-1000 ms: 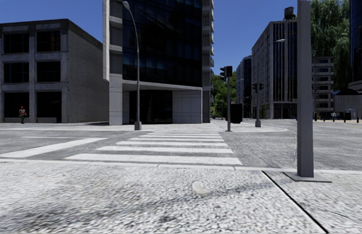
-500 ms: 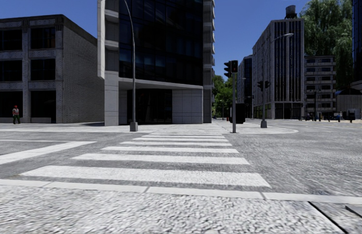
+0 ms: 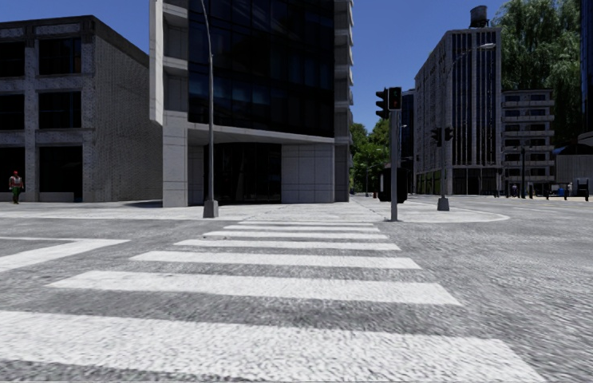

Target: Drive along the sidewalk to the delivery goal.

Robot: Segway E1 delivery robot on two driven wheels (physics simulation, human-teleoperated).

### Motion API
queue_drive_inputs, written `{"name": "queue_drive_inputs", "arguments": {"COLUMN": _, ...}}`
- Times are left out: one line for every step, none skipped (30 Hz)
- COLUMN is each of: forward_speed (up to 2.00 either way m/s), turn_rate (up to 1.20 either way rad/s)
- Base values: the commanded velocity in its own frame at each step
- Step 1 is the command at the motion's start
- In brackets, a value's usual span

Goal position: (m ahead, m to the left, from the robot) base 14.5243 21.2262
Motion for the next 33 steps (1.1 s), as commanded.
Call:
{"name": "queue_drive_inputs", "arguments": {"forward_speed": 2.0, "turn_rate": 0.0}}
{"name": "queue_drive_inputs", "arguments": {"forward_speed": 2.0, "turn_rate": 0.0}}
{"name": "queue_drive_inputs", "arguments": {"forward_speed": 2.0, "turn_rate": 0.0}}
{"name": "queue_drive_inputs", "arguments": {"forward_speed": 2.0, "turn_rate": 0.0}}
{"name": "queue_drive_inputs", "arguments": {"forward_speed": 2.0, "turn_rate": 0.0}}
{"name": "queue_drive_inputs", "arguments": {"forward_speed": 2.0, "turn_rate": 0.0}}
{"name": "queue_drive_inputs", "arguments": {"forward_speed": 2.0, "turn_rate": 0.0}}
{"name": "queue_drive_inputs", "arguments": {"forward_speed": 2.0, "turn_rate": 0.0}}
{"name": "queue_drive_inputs", "arguments": {"forward_speed": 2.0, "turn_rate": 0.0}}
{"name": "queue_drive_inputs", "arguments": {"forward_speed": 2.0, "turn_rate": 0.0}}
{"name": "queue_drive_inputs", "arguments": {"forward_speed": 1.99, "turn_rate": 0.0}}
{"name": "queue_drive_inputs", "arguments": {"forward_speed": 1.91, "turn_rate": 0.0}}
{"name": "queue_drive_inputs", "arguments": {"forward_speed": 1.81, "turn_rate": 0.0}}
{"name": "queue_drive_inputs", "arguments": {"forward_speed": 1.69, "turn_rate": 0.0}}
{"name": "queue_drive_inputs", "arguments": {"forward_speed": 1.69, "turn_rate": 0.0}}
{"name": "queue_drive_inputs", "arguments": {"forward_speed": 1.61, "turn_rate": 0.0}}
{"name": "queue_drive_inputs", "arguments": {"forward_speed": 1.57, "turn_rate": 0.0}}
{"name": "queue_drive_inputs", "arguments": {"forward_speed": 1.55, "turn_rate": 0.0}}
{"name": "queue_drive_inputs", "arguments": {"forward_speed": 1.53, "turn_rate": 0.0}}
{"name": "queue_drive_inputs", "arguments": {"forward_speed": 1.53, "turn_rate": 0.0}}
{"name": "queue_drive_inputs", "arguments": {"forward_speed": 1.53, "turn_rate": 0.0}}
{"name": "queue_drive_inputs", "arguments": {"forward_speed": 1.49, "turn_rate": 0.0}}
{"name": "queue_drive_inputs", "arguments": {"forward_speed": 1.47, "turn_rate": 0.0}}
{"name": "queue_drive_inputs", "arguments": {"forward_speed": 1.39, "turn_rate": 0.0}}
{"name": "queue_drive_inputs", "arguments": {"forward_speed": 1.39, "turn_rate": 0.0}}
{"name": "queue_drive_inputs", "arguments": {"forward_speed": 1.37, "turn_rate": 0.0}}
{"name": "queue_drive_inputs", "arguments": {"forward_speed": 1.36, "turn_rate": 0.0}}
{"name": "queue_drive_inputs", "arguments": {"forward_speed": 1.35, "turn_rate": 0.0}}
{"name": "queue_drive_inputs", "arguments": {"forward_speed": 1.35, "turn_rate": 0.0}}
{"name": "queue_drive_inputs", "arguments": {"forward_speed": 1.35, "turn_rate": 0.0}}
{"name": "queue_drive_inputs", "arguments": {"forward_speed": 1.35, "turn_rate": 0.0}}
{"name": "queue_drive_inputs", "arguments": {"forward_speed": 1.35, "turn_rate": 0.0}}
{"name": "queue_drive_inputs", "arguments": {"forward_speed": 1.35, "turn_rate": 0.0}}
